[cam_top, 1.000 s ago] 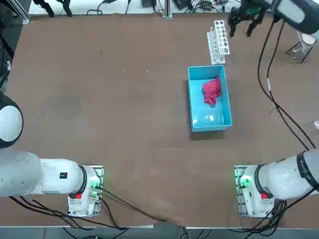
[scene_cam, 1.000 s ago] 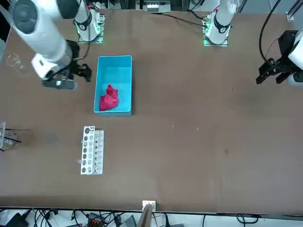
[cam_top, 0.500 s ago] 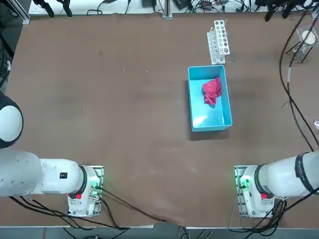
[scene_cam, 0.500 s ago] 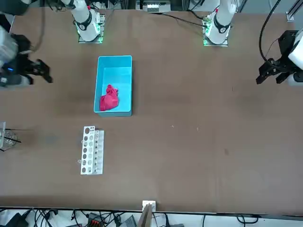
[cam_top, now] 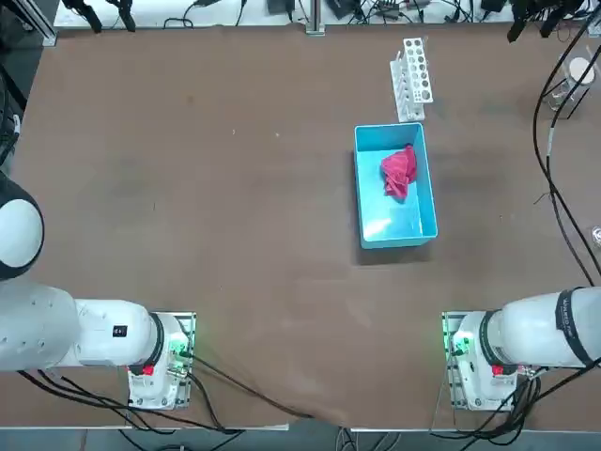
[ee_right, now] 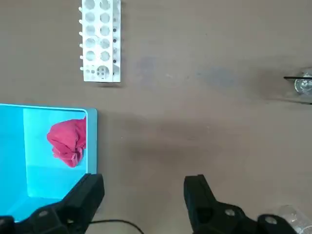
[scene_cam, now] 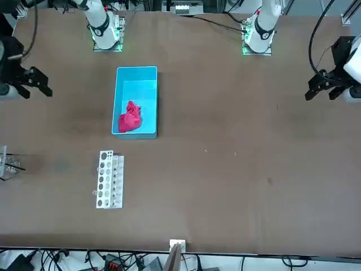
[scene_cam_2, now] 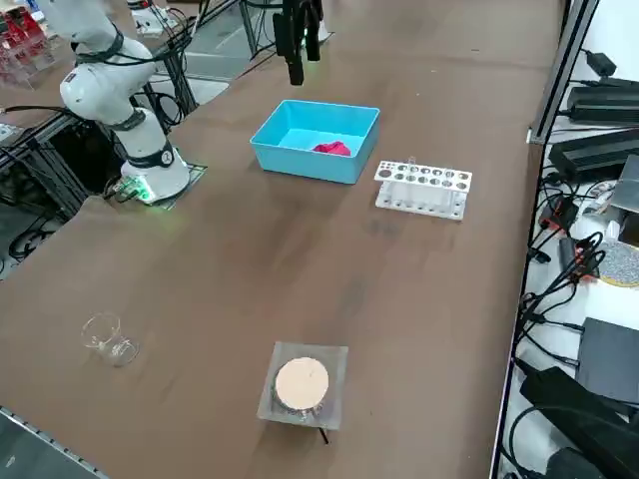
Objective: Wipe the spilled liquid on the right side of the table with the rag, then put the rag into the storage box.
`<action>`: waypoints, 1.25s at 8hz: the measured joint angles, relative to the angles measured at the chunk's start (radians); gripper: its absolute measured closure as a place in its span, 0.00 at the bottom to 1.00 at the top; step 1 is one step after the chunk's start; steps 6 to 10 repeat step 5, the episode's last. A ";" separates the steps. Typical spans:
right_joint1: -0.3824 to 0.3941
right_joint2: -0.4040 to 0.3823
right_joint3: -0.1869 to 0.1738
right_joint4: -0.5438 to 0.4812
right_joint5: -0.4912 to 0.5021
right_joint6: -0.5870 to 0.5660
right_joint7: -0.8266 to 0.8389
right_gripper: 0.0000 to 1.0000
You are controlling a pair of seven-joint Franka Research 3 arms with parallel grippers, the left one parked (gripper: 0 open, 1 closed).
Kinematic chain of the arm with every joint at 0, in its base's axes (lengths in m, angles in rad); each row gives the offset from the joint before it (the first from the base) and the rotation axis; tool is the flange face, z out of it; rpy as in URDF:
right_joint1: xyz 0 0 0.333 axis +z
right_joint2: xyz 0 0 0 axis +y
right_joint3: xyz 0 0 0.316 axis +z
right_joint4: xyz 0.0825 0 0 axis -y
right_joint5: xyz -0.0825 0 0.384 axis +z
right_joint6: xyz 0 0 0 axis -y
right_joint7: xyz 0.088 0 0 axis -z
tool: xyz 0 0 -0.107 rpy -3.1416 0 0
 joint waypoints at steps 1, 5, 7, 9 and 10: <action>-0.014 0.001 0.012 -0.004 0.000 0.002 0.000 0.00; -0.046 -0.003 0.051 -0.004 0.000 -0.003 0.000 0.00; -0.046 -0.003 0.051 -0.004 0.000 -0.003 0.000 0.00; -0.046 -0.003 0.051 -0.004 0.000 -0.003 0.000 0.00; -0.046 -0.003 0.051 -0.004 0.000 -0.003 0.000 0.00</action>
